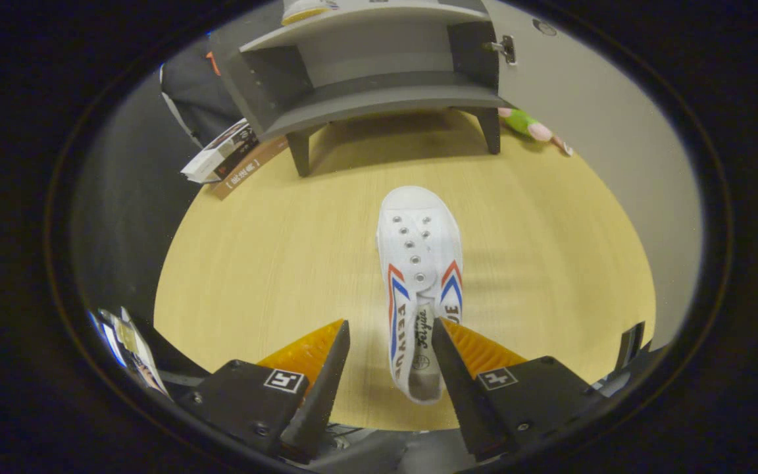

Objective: Open the shoe cabinet door, grab the shoes and put them into the shoe cabinet, then close the shoe cabinet door.

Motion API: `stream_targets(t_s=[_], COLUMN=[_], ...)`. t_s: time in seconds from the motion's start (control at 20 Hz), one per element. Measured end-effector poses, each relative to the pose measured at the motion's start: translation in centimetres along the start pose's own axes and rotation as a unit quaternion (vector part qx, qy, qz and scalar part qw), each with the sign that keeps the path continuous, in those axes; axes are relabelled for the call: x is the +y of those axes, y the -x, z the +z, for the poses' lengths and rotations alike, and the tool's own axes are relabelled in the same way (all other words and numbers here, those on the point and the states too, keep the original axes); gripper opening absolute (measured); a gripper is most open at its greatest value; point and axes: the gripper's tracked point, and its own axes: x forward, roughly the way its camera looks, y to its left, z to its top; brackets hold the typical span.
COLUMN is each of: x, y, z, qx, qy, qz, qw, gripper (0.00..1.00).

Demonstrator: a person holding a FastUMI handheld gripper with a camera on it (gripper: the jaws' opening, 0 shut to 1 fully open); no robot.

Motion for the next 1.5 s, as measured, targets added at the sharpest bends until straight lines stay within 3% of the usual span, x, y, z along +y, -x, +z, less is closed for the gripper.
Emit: stream_targets(t_s=[0.15, 0.4, 0.55, 0.6, 0.7, 1.0, 1.5], x=[-0.7, -1.0, -0.2, -1.2, -1.5, -0.2, 2.5], y=[-1.9, -3.7, -4.8, -4.2, -4.1, -2.1, 9.2], z=[-0.2, 1.1, 1.1, 1.3, 1.6, 2.6, 6.5], qx=[0.014, 0.013, 0.006, 0.002, -0.005, -0.008, -0.06], qy=[-0.003, -0.018, -0.001, 0.018, 0.047, 0.052, 0.135], qz=[-0.01, -0.007, 0.04, 0.037, 0.028, 0.059, 0.078], qw=[1.0, 1.0, 0.999, 0.999, 0.998, 0.997, 0.986], gripper=[0.57, 0.44, 0.15, 0.05, 0.04, 0.04, 0.04])
